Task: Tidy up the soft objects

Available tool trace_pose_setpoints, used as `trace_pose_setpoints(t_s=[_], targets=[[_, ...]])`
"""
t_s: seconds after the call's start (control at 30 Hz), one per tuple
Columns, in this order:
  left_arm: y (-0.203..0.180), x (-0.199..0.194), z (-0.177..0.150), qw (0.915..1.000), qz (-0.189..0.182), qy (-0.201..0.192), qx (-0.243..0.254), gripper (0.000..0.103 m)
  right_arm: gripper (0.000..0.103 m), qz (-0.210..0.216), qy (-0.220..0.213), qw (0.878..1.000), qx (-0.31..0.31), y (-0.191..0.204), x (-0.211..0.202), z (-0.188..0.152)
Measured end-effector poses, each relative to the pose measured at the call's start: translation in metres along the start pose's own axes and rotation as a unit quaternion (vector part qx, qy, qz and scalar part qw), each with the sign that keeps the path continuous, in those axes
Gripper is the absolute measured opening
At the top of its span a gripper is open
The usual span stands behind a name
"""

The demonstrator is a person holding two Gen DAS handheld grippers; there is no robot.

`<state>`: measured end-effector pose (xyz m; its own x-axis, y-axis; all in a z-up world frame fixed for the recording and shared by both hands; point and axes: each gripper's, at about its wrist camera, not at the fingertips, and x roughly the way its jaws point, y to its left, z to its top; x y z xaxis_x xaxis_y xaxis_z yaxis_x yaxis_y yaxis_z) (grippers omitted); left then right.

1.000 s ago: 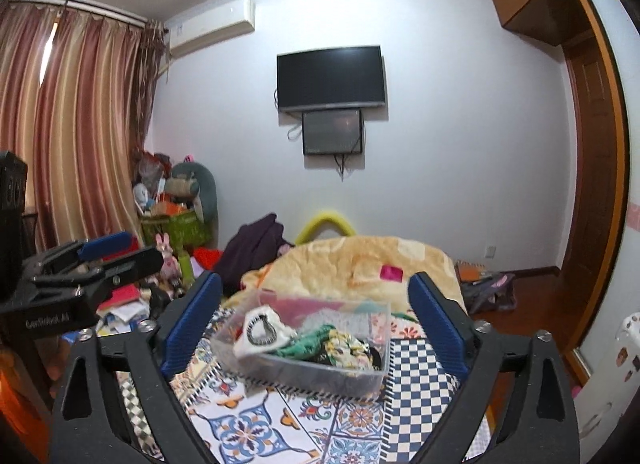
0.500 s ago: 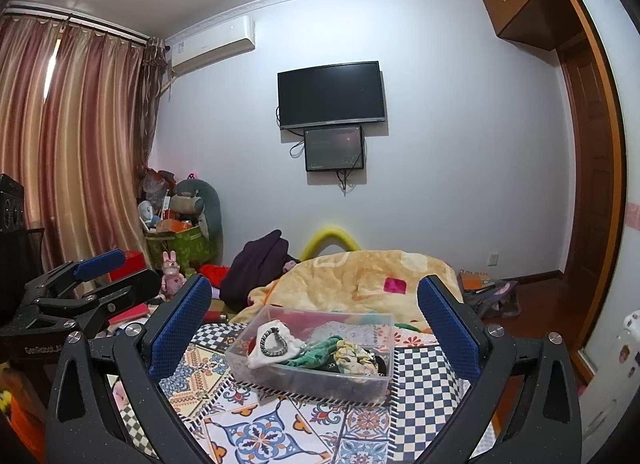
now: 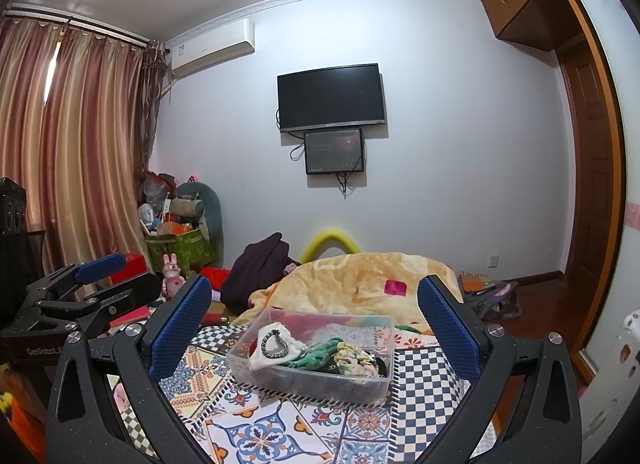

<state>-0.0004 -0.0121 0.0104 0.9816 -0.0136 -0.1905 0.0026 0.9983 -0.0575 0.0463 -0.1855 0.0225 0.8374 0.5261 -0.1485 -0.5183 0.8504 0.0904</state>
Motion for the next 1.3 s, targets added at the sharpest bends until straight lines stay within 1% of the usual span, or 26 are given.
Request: trace_pose_setpoints(t_s=[0.93, 1.3], targets=[[-0.0018, 0.0017, -0.0022, 0.9999, -0.005, 0.01, 0.009, 0.103, 0.103, 0.001, -0.001, 1.0, 0.002, -0.0015, 0.0003, 0.0015], [0.001, 0.0012, -0.0006, 0.9999, -0.014, 0.009, -0.003, 0.103, 0.103, 0.001, -0.001, 1.0, 0.002, -0.0014, 0.0, 0.0013]])
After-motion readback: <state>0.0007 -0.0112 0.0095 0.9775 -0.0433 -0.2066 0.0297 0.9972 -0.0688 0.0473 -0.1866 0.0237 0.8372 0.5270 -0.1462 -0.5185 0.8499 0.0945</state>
